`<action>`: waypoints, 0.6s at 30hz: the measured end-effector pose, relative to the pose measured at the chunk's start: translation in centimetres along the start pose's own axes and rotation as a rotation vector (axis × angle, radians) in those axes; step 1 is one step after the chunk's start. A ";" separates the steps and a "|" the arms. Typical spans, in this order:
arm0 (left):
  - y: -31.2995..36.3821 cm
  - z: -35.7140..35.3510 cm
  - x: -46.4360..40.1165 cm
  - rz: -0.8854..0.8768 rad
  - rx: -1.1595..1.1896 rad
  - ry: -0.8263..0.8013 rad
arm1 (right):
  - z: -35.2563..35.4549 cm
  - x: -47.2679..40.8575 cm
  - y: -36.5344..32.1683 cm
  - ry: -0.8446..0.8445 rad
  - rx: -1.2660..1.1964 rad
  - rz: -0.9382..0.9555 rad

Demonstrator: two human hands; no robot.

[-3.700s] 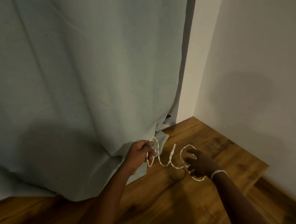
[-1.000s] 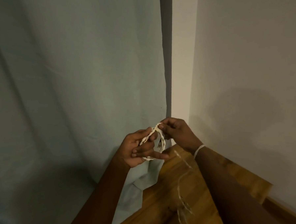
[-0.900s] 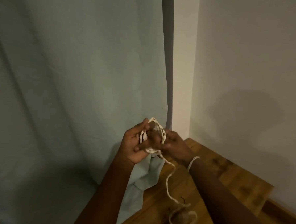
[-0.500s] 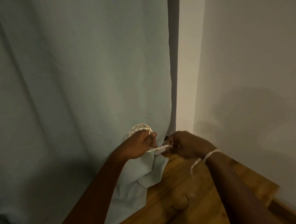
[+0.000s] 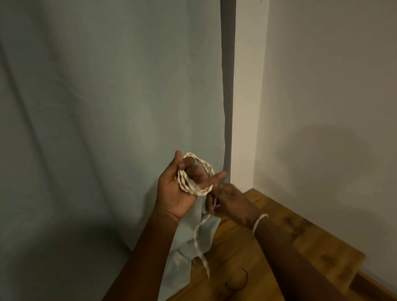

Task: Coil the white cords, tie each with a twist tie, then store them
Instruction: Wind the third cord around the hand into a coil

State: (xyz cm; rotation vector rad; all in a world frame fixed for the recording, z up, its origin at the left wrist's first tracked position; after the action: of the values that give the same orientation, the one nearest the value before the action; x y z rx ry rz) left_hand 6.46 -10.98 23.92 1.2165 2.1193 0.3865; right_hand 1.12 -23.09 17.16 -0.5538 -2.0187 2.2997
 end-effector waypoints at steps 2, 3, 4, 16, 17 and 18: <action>0.5 -0.4 -0.6 -0.090 -0.073 0.058 | -2.1 0.8 2.2 -0.171 -0.191 -0.185; 0.7 -0.4 -0.8 -0.121 -0.141 0.098 | -3.2 1.3 3.0 -0.265 -0.287 -0.251; 1.2 0.0 -0.9 -0.166 -0.253 0.151 | -4.0 1.7 3.8 -0.360 -0.373 -0.315; 0.4 5.0 1.5 0.056 -1.929 0.251 | -0.3 1.7 1.0 -0.777 -0.427 -0.361; -0.1 4.9 1.5 0.104 -1.950 0.231 | 0.2 1.5 0.8 -0.792 -0.381 -0.358; -0.5 4.7 1.5 0.128 -1.988 0.196 | 0.7 1.3 0.6 -0.802 -0.350 -0.348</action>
State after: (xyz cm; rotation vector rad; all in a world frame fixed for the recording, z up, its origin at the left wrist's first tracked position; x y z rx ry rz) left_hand 8.73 -10.27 19.62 0.0191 0.7656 1.9729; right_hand -0.19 -23.46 16.35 0.8078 -2.5601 2.1317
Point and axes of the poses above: each hand's wrist, its own x-axis away from the middle knuckle, its own z-axis out of the back of the hand, y = z × x, the point moved 4 cm from there along -x, towards the middle knuckle, and after that the axes turned 6 degrees about y, right-handed, at the moved point
